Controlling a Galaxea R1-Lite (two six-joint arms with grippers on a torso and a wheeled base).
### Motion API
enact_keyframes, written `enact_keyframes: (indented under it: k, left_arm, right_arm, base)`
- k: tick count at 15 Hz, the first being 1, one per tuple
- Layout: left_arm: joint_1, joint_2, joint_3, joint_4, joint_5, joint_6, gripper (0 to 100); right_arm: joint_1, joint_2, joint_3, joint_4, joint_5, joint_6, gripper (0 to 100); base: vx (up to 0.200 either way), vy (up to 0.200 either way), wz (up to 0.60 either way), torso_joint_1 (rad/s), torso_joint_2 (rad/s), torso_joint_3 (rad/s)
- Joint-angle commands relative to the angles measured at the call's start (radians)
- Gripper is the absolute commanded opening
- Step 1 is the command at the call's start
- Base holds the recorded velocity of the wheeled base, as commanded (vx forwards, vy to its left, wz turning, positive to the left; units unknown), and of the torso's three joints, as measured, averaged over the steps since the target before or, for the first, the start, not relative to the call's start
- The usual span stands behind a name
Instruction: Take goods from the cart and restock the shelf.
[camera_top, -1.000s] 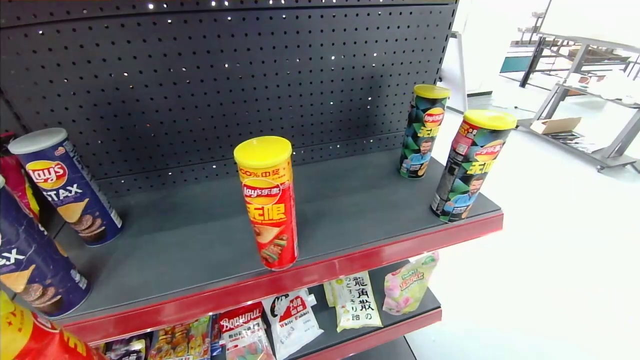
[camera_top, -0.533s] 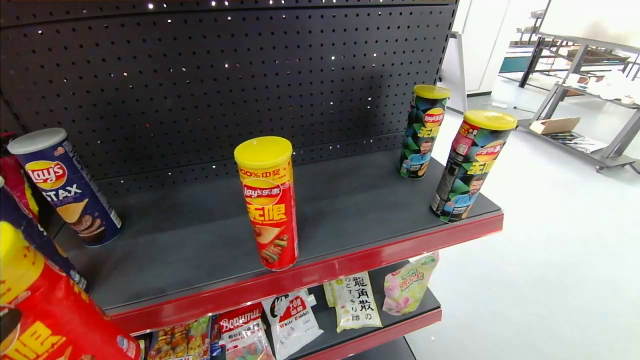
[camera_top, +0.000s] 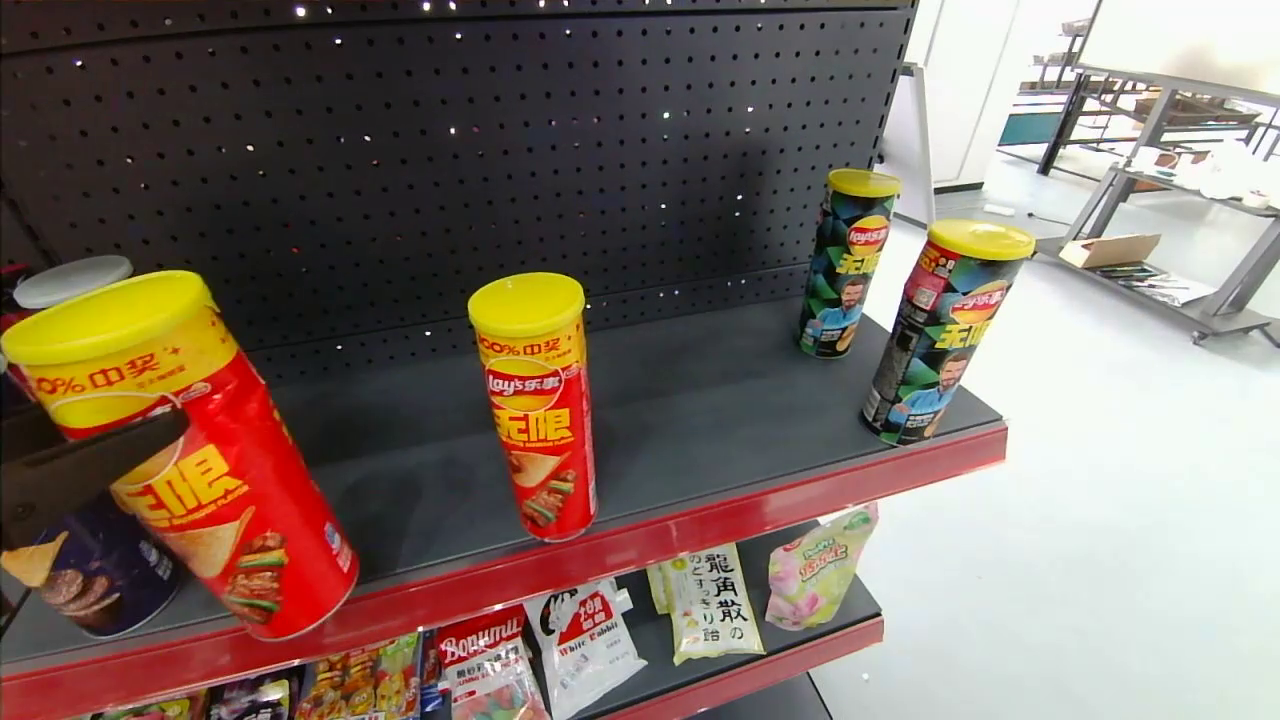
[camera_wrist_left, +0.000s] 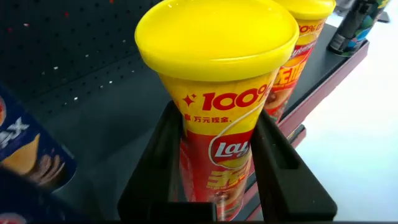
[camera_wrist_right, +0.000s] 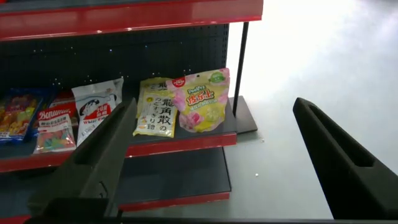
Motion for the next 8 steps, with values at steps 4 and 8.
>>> enact_keyframes:
  k: [4, 8]
  left_arm:
    - [-0.065, 0.278, -0.057, -0.136, 0.015, 0.007, 0]
    - [-0.117, 0.52, -0.206, -0.225, 0.015, -0.018, 0]
  right_arm:
    - [0.0, 0.003, 0.0, 0.0, 0.001, -0.001, 100]
    - [0.0, 0.003, 0.0, 0.0, 0.001, -0.001, 100]
  base:
    - [0.0, 0.0, 0.0, 0.0, 0.0, 0.0]
    - [0.0, 0.0, 0.0, 0.0, 0.0, 0.0]
